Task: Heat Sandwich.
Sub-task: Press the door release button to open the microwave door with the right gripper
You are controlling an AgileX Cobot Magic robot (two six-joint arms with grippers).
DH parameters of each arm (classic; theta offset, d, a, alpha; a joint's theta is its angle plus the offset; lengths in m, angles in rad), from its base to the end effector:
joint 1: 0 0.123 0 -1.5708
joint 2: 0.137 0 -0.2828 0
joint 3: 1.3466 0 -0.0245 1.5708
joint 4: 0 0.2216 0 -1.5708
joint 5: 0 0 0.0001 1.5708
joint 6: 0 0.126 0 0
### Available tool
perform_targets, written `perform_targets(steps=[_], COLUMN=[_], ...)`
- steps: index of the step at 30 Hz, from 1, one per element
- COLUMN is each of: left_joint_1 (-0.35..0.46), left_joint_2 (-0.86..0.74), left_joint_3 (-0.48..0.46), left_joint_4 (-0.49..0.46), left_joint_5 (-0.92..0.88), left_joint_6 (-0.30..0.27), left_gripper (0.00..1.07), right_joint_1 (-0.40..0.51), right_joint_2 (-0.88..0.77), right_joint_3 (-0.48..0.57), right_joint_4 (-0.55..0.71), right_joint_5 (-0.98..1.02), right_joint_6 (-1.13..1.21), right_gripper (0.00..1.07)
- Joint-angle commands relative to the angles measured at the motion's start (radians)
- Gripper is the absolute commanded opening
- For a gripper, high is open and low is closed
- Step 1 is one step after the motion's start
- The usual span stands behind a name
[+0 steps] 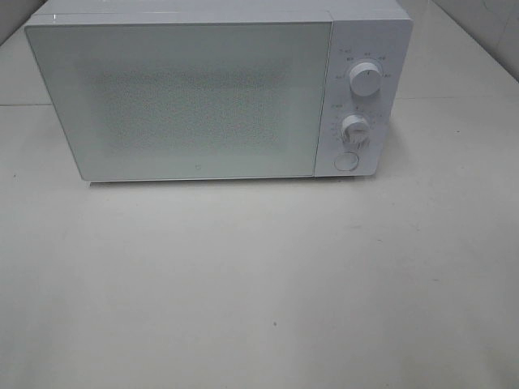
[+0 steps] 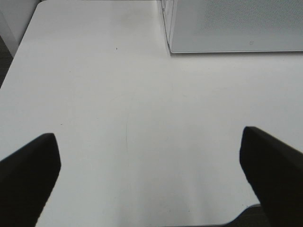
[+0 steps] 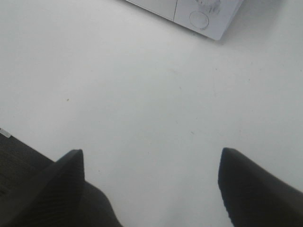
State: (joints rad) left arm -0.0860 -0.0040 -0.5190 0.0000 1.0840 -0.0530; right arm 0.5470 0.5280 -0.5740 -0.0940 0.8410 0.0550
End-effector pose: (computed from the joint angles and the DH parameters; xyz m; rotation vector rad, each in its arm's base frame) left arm -0.0007 0.0001 0.2500 0.0338 2.0454 -0.0868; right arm 0.0810 0.0390 0.2696 -0.5895 2.2051 0.2037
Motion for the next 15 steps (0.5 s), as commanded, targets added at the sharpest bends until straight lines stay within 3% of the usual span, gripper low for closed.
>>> perform_targets(steps=[1,8,15], left_joint_1=[0.003,0.003,0.003], left_joint_2=[-0.016,-0.016,-0.016], left_joint_3=[0.0,0.0,0.0], left_joint_4=[0.0,0.0,0.0], left_joint_5=[-0.013,-0.013,-0.013], left_joint_6=[-0.005,-0.005,-0.005], left_gripper=[0.98,0.98,0.98], right_joint_1=[-0.019,-0.224,-0.365], right_joint_2=[-0.046,-0.184,-0.331], right_joint_3=[0.025,0.052,0.054], right_joint_4=[-0.006,-0.004,-0.009], right_joint_5=[0.012,0.042,0.142], right_joint_6=[0.04,0.04,0.039], right_gripper=[0.75,0.75,0.75])
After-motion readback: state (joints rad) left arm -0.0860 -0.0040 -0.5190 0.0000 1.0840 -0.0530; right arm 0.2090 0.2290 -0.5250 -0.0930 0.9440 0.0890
